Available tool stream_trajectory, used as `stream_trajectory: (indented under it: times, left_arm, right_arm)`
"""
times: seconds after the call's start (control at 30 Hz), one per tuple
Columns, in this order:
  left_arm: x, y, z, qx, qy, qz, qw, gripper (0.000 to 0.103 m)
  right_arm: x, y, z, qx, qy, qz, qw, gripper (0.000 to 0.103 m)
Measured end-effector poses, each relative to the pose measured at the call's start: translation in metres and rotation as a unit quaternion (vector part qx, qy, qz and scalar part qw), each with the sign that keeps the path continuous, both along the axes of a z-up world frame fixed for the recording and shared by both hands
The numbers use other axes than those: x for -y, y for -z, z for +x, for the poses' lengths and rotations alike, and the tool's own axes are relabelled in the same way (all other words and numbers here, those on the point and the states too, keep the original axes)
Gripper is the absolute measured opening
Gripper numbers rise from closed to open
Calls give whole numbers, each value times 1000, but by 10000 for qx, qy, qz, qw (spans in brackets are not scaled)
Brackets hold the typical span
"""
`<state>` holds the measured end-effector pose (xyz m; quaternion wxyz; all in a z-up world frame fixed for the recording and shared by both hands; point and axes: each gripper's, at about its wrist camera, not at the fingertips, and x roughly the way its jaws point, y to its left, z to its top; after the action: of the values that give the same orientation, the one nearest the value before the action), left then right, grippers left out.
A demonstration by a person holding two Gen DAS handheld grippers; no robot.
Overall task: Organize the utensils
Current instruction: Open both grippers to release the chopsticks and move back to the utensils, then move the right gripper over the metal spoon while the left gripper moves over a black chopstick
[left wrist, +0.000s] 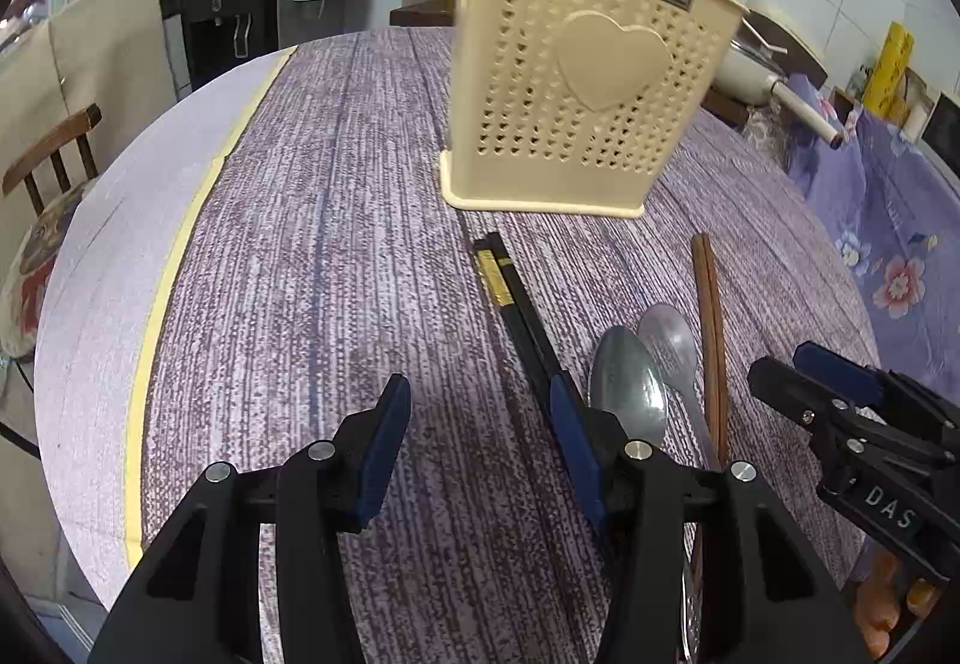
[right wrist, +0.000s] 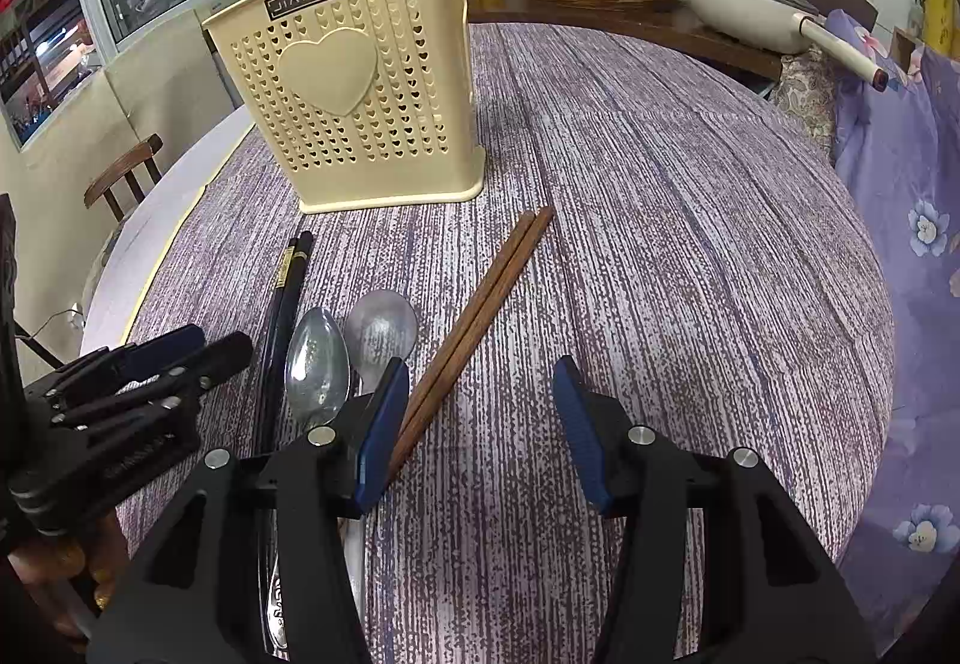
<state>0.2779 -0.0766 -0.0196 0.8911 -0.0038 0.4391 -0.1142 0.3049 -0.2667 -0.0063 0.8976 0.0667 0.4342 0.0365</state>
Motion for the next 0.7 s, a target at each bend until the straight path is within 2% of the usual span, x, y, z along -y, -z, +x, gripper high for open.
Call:
stream_trajectory:
  times: [0.23,0.4,0.47,0.57,0.7]
  left_arm:
    - [11,5,-1,165,-62,408,9990,51]
    - [-3,6,4,121,-297,606,9976,47]
    - [-18,6,5,98,-403,475,9980,47]
    - [-30,0,7,9,-441,-70,9990,47]
    - [-12,-6,7,132,-133,45,9998,47]
  right_arm:
    - [1,1,-2,-49,46,53,10000,51]
    - [-1,2,-3,-75,51,17,10000,51]
    - [-2,1,-5,-51,0,56,10000,51]
    - [-10,-2,-6,-15,-194,149,9997,51]
    - [-15,-5,-8,59,-189,122,9997,51]
